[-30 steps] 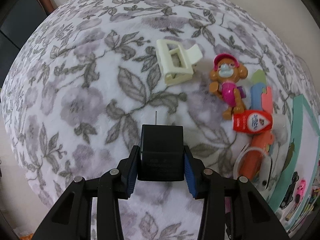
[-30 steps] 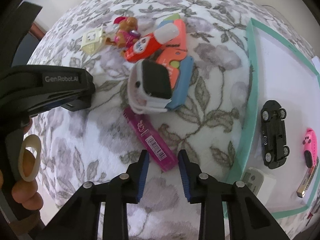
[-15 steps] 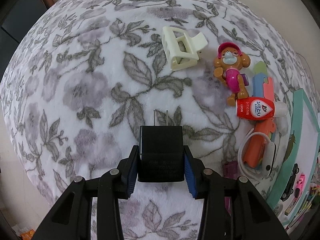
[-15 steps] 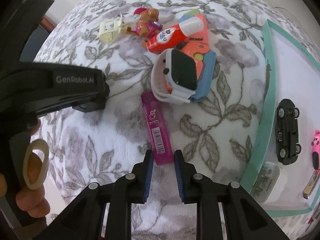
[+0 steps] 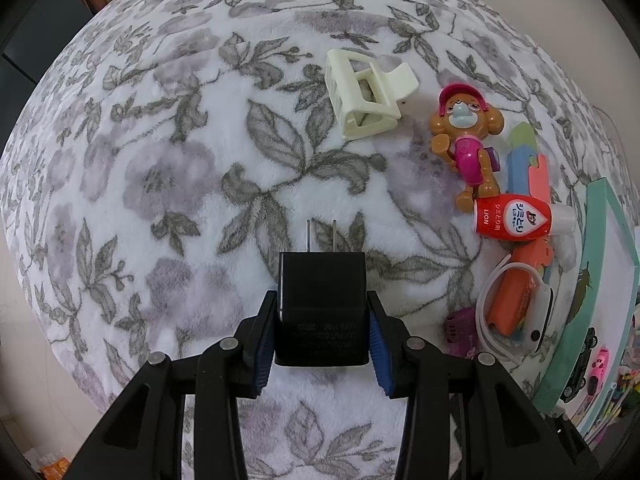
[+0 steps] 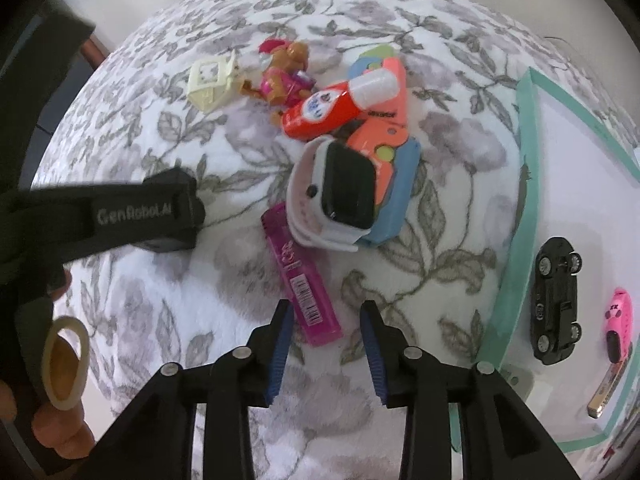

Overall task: Organize rigid objects
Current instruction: 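Grasp the black charger block with the left tool while the right grasps the pink lighter, then lift the charger block with the left tool while the right carries the lighter to the tray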

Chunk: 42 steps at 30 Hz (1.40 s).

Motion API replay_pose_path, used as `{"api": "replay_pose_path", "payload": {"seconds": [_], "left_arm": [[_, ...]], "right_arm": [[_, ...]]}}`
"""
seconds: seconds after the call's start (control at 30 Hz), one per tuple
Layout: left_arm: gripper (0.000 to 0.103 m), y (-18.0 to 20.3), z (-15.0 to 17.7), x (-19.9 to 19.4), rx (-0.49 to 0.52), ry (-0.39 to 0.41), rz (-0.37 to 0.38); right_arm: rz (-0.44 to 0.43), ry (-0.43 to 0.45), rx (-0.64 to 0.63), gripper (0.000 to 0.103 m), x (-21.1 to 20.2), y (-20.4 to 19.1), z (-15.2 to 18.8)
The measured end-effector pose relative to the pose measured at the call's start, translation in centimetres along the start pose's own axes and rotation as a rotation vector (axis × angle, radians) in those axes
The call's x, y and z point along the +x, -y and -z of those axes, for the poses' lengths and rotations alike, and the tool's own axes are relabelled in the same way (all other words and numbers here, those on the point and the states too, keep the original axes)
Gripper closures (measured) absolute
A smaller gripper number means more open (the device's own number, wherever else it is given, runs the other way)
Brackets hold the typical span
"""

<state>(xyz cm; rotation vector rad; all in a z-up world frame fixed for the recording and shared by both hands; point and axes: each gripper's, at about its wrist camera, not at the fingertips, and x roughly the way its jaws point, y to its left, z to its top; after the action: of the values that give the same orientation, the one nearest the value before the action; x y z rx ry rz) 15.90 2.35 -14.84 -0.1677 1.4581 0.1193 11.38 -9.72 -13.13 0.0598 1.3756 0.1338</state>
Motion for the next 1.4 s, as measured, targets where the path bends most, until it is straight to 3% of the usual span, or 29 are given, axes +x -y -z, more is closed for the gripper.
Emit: {"api": "replay_pose_path", "payload": {"seconds": [0.13,0.37,0.5,0.7,0.93,1.4], "left_arm": [[0.060,0.1,0.0,0.0,-0.002,-0.001,0.002],[0.060,-0.1,-0.3,0.2,-0.005,0.000,0.009],[0.060,0.0,-0.4,0.2,-0.012,0.005,0.007],[0.060,0.3,-0.5,0.3,-0.006,0.024,-0.011],[0.060,0.2,-0.3,0.1,-0.011,0.027,-0.004],[0.060,-1.0,0.1,-3.6,-0.033,0.101,0.007]], "right_arm": [[-0.023,0.004,0.010,0.065,0.2,0.1,-0.6],[0.015,0.027,-0.048,0.066,1.0,-2.2,-1.1],[0.055,0.038,-0.071,0.074,1.3,-2.4,-1.2],[0.082,0.045,-0.112,0.077,1.3,-3.0,0.1],[0.028,0.026,-0.079,0.081,0.6,-2.3,2.5],[-0.082,0.063,-0.006,0.082,-3.5,-0.5,2.9]]}}
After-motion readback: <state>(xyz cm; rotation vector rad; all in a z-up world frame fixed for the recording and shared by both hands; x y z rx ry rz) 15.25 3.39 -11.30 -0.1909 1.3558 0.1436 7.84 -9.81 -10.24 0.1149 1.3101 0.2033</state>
